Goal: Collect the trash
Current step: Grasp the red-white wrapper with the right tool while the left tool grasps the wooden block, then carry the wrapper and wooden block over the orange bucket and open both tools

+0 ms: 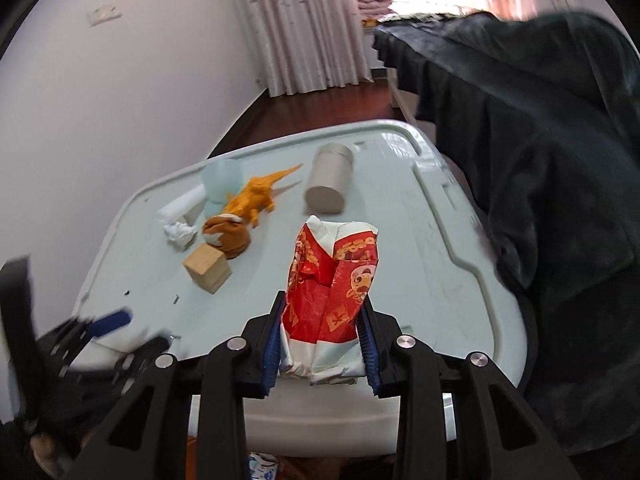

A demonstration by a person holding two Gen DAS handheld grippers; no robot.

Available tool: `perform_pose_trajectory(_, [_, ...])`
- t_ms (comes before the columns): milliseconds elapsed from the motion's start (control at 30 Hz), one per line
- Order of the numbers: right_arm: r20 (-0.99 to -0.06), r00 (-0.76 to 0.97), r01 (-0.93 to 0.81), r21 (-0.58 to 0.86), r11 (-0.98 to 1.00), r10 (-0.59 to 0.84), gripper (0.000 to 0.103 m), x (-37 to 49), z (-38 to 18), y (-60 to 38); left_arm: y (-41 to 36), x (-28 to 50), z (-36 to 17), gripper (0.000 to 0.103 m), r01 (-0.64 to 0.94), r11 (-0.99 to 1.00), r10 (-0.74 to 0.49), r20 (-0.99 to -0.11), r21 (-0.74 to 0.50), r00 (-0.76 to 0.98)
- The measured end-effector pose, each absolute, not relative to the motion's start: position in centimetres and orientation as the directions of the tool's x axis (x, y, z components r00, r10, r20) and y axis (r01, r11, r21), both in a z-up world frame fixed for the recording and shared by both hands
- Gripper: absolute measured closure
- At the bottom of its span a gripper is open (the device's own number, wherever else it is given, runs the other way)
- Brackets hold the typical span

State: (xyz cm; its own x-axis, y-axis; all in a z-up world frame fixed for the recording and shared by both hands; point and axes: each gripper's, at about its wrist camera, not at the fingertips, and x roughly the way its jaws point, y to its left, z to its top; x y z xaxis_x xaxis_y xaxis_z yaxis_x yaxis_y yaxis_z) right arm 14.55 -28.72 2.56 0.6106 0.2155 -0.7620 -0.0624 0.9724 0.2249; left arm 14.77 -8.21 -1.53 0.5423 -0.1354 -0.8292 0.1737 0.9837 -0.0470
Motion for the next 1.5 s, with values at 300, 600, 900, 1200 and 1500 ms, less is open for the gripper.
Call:
perform_pose_trajectory(300, [-0.749, 0.604, -0.044, 0.311, 0.949, 0.273, 0.069, 14.9, 1.8, -30.4, -10.8, 22.3, -5.2, 0.028, 0.177, 0.983, -0.055, -0.861, 0.041, 0.505])
perform_pose_trajectory(600, [-0.755, 0.577, -0.054, 0.346, 0.937, 0.312, 0.068, 15.6, 1.2, -29.8, -11.3, 23.2, -5.9, 0.068, 0.146, 0.984, 0.006, -0.827, 0.106, 0.562])
perform_pose_trajectory(900, [-0.749, 0.571, -0.090, 0.350, 0.933, 0.336, 0.068, 16.0, 1.5, -28.0, -9.9, 19.3, -3.0, 0.069, 0.122, 0.988, 0.000, -0.807, 0.090, 0.591])
perform_pose_trajectory(1200, [-0.739, 0.548, -0.158, 0.369, 0.916, 0.392, 0.068, 12.1, 2.6, -25.5, -6.9, 10.1, 2.2, 0.069, 0.078, 0.996, -0.013, -0.808, 0.041, 0.589])
perform_pose_trajectory(1500, [-0.769, 0.484, -0.243, 0.339, 0.909, 0.417, 0.067, -0.3, 2.3, -20.8, -4.1, -0.6, 0.0, 0.069, 0.121, 0.993, -0.066, -0.865, -0.006, 0.497])
